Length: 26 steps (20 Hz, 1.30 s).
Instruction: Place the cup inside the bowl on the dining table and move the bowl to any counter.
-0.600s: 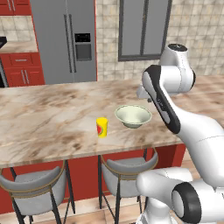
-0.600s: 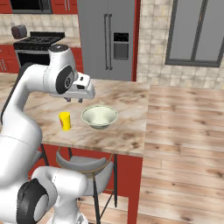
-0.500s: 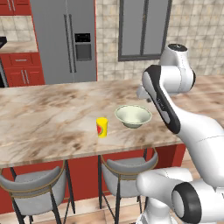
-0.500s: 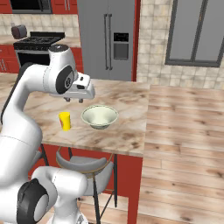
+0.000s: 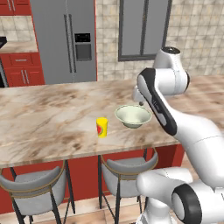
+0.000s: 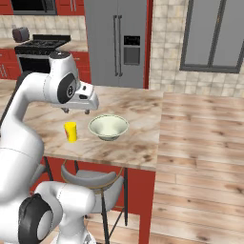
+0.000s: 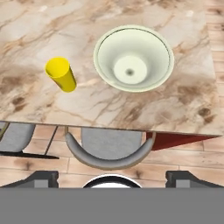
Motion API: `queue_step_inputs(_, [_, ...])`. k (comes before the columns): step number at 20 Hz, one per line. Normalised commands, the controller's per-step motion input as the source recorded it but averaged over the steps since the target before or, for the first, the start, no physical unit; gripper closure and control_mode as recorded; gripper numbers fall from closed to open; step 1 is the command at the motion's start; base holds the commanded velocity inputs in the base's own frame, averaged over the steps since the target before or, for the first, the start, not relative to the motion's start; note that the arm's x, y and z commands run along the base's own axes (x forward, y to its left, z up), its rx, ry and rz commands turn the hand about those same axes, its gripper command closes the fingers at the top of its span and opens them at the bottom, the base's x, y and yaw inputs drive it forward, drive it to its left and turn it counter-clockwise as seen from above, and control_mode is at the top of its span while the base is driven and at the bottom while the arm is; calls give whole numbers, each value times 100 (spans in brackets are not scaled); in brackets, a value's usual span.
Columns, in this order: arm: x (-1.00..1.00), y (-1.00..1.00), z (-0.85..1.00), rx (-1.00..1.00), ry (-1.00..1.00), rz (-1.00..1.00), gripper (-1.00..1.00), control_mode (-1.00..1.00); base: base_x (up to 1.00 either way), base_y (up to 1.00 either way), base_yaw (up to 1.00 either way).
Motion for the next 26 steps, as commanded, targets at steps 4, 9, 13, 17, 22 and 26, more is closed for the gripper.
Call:
queue_step_inputs(4, [0,46,-17,0,5,1,-100,-100,0,0,0])
queue_step_inputs(9, [0,49,-10,0,5,0,-100,-100,0,0,0])
queue_step_inputs(13, [0,54,-1,0,7,0,-100,-100,0,0,0])
queue_step_inputs(17, [1,54,0,0,6,0,-100,-100,0,0,0])
queue_step_inputs(22, [11,44,0,0,4,0,-100,-100,0,0,0])
queue_step_inputs(26, [24,33,0,0,2,0,-100,-100,0,0,0])
